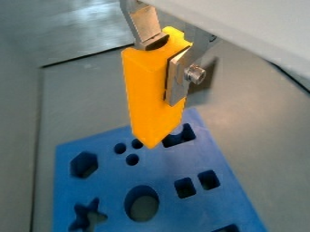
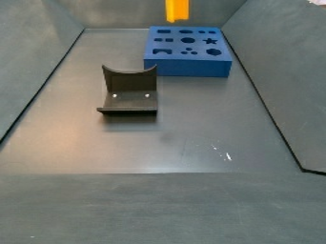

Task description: Insert the arch object.

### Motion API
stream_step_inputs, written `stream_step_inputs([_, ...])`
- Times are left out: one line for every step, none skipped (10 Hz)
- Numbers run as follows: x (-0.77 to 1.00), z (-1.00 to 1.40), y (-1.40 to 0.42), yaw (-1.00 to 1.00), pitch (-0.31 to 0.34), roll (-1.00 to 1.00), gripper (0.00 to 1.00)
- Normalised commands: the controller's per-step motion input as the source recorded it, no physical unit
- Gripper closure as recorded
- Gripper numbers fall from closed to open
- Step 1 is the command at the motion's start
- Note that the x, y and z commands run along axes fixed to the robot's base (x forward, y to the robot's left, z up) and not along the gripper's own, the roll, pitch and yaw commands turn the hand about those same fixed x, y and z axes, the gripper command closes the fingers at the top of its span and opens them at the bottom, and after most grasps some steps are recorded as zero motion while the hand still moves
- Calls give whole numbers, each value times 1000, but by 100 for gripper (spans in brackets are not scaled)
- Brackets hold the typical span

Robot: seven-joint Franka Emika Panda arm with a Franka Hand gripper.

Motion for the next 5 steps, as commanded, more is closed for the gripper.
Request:
stream_step_inputs([140, -243, 69, -1000, 0, 0, 100])
stream_step_inputs([143, -240, 66, -994, -3, -11, 100])
stream_step_inputs([157, -234, 63, -980, -10, -39, 100])
stream_step_inputs([226, -366, 74, -914, -44, -99, 100])
stream_step_inputs([323, -586, 123, -817, -93, -141, 100])
